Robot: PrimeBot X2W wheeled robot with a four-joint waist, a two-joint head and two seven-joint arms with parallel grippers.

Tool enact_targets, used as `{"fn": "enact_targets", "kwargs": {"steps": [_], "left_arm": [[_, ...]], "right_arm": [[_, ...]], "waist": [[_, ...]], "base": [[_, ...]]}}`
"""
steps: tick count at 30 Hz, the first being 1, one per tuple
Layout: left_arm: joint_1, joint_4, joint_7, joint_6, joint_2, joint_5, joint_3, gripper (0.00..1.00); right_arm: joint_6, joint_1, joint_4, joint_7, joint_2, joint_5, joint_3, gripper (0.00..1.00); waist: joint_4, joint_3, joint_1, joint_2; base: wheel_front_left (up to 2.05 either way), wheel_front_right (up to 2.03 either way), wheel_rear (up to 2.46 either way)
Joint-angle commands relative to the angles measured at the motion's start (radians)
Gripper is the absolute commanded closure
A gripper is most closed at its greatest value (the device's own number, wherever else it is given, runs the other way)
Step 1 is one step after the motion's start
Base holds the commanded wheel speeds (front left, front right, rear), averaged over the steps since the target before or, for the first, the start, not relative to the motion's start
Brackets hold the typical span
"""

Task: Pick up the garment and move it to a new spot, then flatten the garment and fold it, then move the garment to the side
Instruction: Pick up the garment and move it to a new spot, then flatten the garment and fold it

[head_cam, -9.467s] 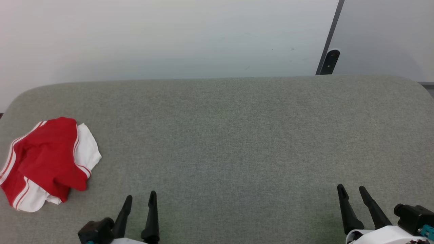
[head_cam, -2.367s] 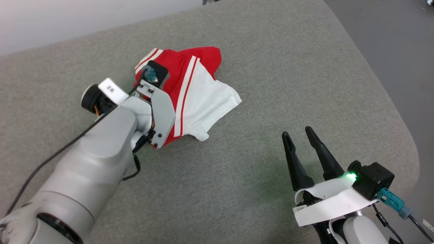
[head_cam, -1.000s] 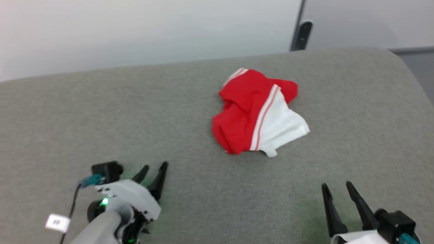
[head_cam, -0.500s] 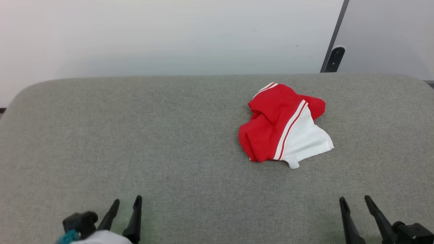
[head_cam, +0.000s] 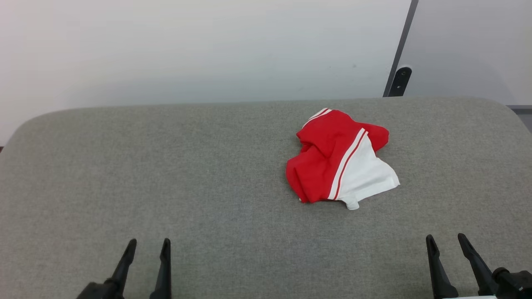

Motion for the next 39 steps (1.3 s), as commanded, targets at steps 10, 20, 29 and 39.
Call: {"fn": "enact_targets", "kwargs": {"steps": [10,20,29,39], "left_arm": [[0.057,0.033,0.0,-0.065,-0.079,0.102,0.079,0.0],[0.041,0.051,0.0,-0.106,-0.135,0.138,0.116,0.0],[-0.012,0.066,0.0,-0.135,-0.177,0.159,0.109,0.0],[-0.128,0.1,0.0,-0.161,-0.209,0.173,0.089,0.0]], "right_arm": [[0.0,0.018,-0.008,0.007,0.01,-0.007,0.002,0.0],[0.0,-0.022,0.002,0.037,-0.001,-0.014,0.016,0.0],[0.0,-0.269,0.104,0.37,-0.091,-0.002,0.075,0.0],[-0.001,-0.646,0.309,0.809,-0.21,0.115,0.17,0.0]], "waist": [[-0.014,-0.002,0.0,-0.0001],[-0.014,0.008,0.0,-0.0001],[-0.001,0.09,0.0,-0.0001],[0.047,0.233,0.0,-0.0001]], "base": [[0.0,0.0,0.0],[0.0,0.0,0.0],[0.0,0.0,0.0],[0.0,0.0,0.0]]}}
